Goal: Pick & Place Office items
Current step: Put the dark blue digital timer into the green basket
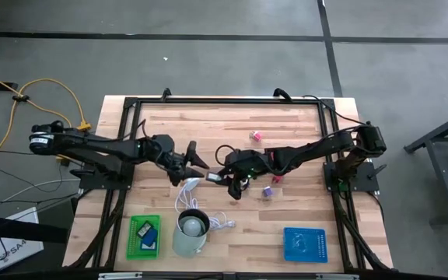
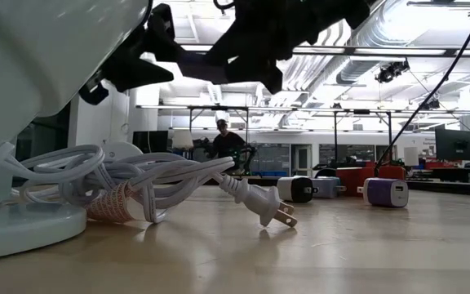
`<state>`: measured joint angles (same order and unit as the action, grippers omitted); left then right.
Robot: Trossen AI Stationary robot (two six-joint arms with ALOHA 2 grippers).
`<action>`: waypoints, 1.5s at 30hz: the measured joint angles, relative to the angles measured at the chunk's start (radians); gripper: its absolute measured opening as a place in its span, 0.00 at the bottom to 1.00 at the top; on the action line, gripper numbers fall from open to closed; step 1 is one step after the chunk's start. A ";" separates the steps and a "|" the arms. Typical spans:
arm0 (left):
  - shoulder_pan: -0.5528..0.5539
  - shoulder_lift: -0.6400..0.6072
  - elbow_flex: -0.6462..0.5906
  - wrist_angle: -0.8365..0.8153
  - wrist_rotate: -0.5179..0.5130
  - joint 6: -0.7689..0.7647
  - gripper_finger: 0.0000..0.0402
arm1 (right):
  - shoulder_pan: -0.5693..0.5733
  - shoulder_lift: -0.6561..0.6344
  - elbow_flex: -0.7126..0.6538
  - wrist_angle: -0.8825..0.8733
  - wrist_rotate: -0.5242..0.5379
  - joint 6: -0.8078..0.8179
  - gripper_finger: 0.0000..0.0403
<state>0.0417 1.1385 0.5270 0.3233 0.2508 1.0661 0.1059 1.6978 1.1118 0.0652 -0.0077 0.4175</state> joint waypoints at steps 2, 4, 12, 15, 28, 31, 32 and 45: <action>-0.018 0.000 0.000 0.000 -0.023 0.019 0.48 | 0.000 0.000 0.000 0.008 -0.015 0.005 0.37; -0.035 0.000 0.000 0.002 -0.041 0.037 0.48 | -0.001 0.000 0.000 0.016 -0.021 0.005 0.37; -0.092 0.000 0.000 0.074 -0.074 0.047 0.48 | -0.001 0.000 0.000 0.044 -0.022 0.005 0.37; -0.103 0.000 0.000 0.089 -0.073 0.047 0.48 | -0.001 0.000 0.000 0.051 -0.022 0.005 0.37; -0.106 0.000 0.000 0.099 -0.073 0.088 0.46 | 0.000 0.000 0.000 0.085 -0.055 0.001 0.37; -0.106 0.000 0.000 0.106 -0.073 0.089 0.40 | 0.000 0.000 0.000 0.085 -0.055 0.001 0.37; -0.106 0.000 0.000 0.105 -0.073 0.089 0.38 | 0.000 0.000 0.000 0.086 -0.055 0.001 0.37; -0.125 0.000 0.000 0.104 -0.065 0.088 0.24 | 0.000 0.000 0.000 0.097 -0.058 -0.003 0.37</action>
<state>-0.0828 1.1389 0.5270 0.4277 0.1863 1.1545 0.1059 1.6978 1.1118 0.1621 -0.0657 0.4149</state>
